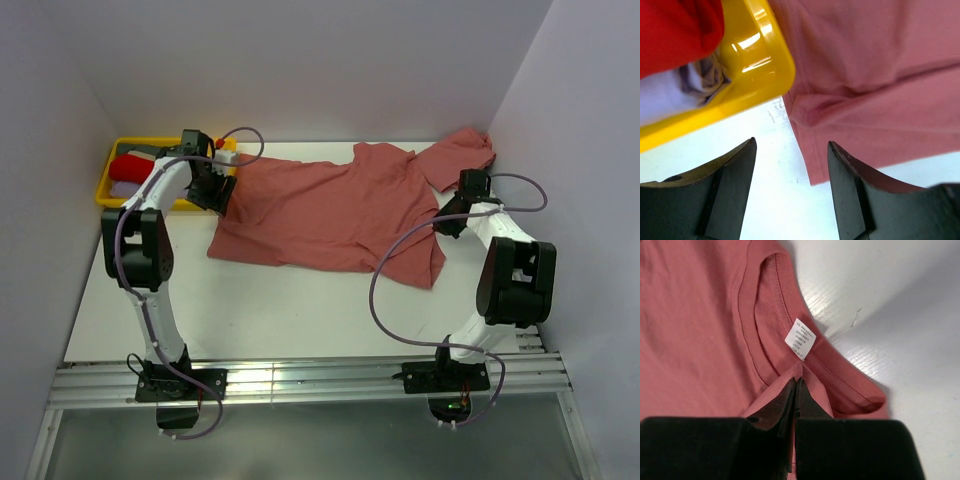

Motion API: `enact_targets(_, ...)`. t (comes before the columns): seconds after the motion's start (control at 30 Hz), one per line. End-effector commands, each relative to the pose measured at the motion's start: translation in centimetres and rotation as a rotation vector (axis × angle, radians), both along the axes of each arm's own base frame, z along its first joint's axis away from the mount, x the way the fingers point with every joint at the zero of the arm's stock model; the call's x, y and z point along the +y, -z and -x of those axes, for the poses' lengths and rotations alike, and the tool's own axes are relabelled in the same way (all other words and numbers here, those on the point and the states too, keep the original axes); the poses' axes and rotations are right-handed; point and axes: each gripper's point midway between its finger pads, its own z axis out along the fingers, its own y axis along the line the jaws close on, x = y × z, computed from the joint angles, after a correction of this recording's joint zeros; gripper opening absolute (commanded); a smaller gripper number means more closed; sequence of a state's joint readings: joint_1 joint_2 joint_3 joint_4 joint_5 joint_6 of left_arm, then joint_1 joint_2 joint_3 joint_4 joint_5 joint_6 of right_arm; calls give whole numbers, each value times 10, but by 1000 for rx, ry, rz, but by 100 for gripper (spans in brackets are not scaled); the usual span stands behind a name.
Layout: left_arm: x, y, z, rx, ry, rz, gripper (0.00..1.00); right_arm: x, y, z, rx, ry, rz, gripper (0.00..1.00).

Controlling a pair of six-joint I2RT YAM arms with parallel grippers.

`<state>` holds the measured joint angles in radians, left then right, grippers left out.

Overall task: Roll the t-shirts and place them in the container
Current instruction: Fold the tshirt

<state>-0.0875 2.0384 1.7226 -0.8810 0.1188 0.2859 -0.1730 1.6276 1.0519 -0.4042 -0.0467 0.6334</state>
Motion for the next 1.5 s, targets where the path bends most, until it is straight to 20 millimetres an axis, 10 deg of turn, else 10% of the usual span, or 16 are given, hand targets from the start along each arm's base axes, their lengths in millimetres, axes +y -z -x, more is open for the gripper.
enact_targets(0.0, -5, -41, 11, -83, 50, 61, 64, -8, -16, -22, -61, 4, 16, 0)
enact_targets(0.47, 9, 4, 91, 54, 127, 123, 63, -14, -14, -42, -60, 14, 13, 0)
enact_targets(0.97, 8, 40, 80, 124, 59, 249, 65, -24, -8, -53, -31, 0, 60, 7)
enact_targets(1.13, 6, 44, 79, 136, 53, 275, 62, -26, -15, -53, -27, -13, 79, 29)
enact_targets(1.3, 3, 46, 79, 144, 59, 295, 56, -32, -27, -28, 11, 15, 124, 56)
enact_targets(1.47, 2, 45, 80, 132, 67, 302, 53, -22, -37, 27, 22, 56, 107, 58)
